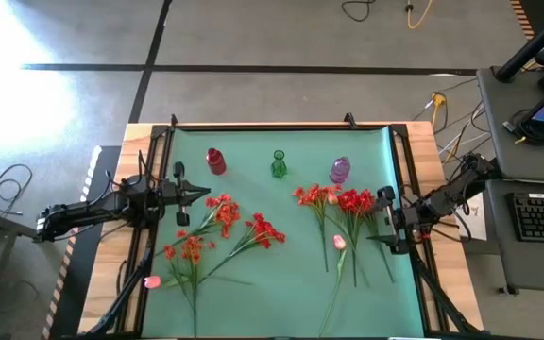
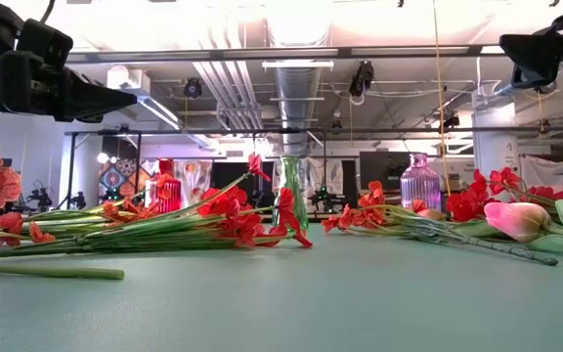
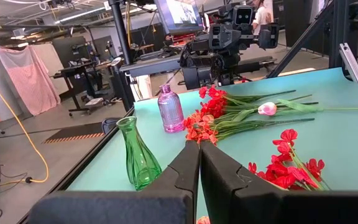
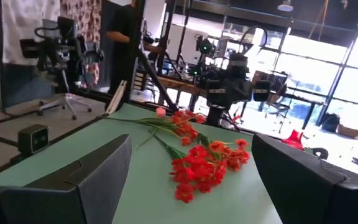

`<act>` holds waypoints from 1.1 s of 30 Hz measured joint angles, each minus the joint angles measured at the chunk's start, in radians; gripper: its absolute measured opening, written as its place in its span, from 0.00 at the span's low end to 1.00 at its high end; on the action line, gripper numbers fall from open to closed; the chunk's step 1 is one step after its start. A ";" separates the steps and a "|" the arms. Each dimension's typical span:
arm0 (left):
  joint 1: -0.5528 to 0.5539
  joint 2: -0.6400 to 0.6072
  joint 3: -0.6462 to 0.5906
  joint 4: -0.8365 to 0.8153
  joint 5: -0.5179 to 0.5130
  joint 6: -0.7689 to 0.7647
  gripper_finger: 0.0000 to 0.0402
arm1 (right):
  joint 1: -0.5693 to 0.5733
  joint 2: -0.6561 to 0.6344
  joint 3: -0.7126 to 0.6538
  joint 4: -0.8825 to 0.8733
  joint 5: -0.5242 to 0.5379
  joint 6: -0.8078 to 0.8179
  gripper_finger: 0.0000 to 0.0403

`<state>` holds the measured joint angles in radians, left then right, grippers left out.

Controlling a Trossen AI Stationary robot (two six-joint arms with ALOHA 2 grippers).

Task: Sort flowers into vase by color
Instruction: Put the middle right orange flower in the green flower vase

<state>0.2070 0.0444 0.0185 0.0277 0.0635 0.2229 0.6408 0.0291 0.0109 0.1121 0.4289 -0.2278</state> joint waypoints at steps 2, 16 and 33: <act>0.000 0.000 0.000 0.000 0.000 0.000 0.00 | 0.000 0.000 0.000 0.001 -0.003 0.089 0.81; 0.000 0.000 0.000 0.000 0.000 0.000 0.00 | 0.000 0.004 0.000 0.008 0.146 0.631 0.81; -0.001 0.000 -0.001 0.211 -0.083 -0.984 0.00 | 0.000 0.236 0.009 0.276 0.297 0.883 0.81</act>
<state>0.2058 0.0441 0.0180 0.2386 -0.0196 -0.7610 0.6407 0.2649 0.0198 0.3883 0.7257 0.6553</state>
